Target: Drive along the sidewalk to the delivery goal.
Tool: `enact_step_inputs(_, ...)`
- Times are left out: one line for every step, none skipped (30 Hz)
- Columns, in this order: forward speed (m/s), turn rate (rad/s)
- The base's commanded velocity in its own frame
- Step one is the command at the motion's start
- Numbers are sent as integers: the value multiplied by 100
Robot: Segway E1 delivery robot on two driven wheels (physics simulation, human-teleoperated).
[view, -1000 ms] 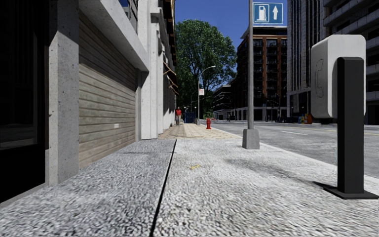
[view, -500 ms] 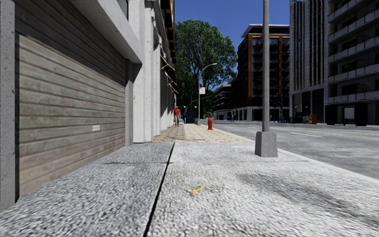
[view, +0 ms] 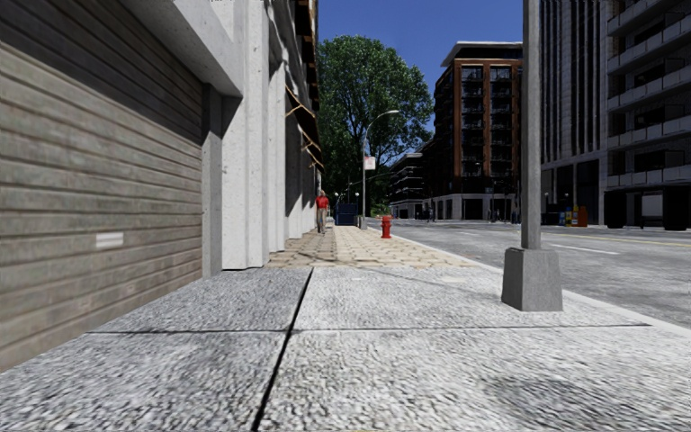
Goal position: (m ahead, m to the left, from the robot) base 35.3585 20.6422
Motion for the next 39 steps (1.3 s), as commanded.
enact_step_inputs(200, 0)
enact_step_inputs(200, 0)
enact_step_inputs(200, 0)
enact_step_inputs(200, 0)
enact_step_inputs(200, 0)
enact_step_inputs(200, 0)
enact_step_inputs(200, 0)
enact_step_inputs(200, 0)
enact_step_inputs(200, 0)
enact_step_inputs(200, 0)
enact_step_inputs(200, 0)
enact_step_inputs(200, 0)
enact_step_inputs(200, 0)
enact_step_inputs(200, 0)
enact_step_inputs(200, 0)
enact_step_inputs(200, 0)
enact_step_inputs(200, 0)
enact_step_inputs(200, 0)
enact_step_inputs(200, 0)
enact_step_inputs(200, 0)
enact_step_inputs(200, 0)
enact_step_inputs(200, 0)
enact_step_inputs(200, 0)
enact_step_inputs(200, 0)
enact_step_inputs(200, 0)
enact_step_inputs(200, -1)
enact_step_inputs(200, -1)
enact_step_inputs(200, -2)
enact_step_inputs(200, -2)
enact_step_inputs(200, -8)
enact_step_inputs(200, -23)
enact_step_inputs(200, -23)
enact_step_inputs(200, -28)
enact_step_inputs(200, -30)
enact_step_inputs(200, -30)
enact_step_inputs(200, -30)
enact_step_inputs(200, -30)
enact_step_inputs(200, -30)
enact_step_inputs(200, -30)
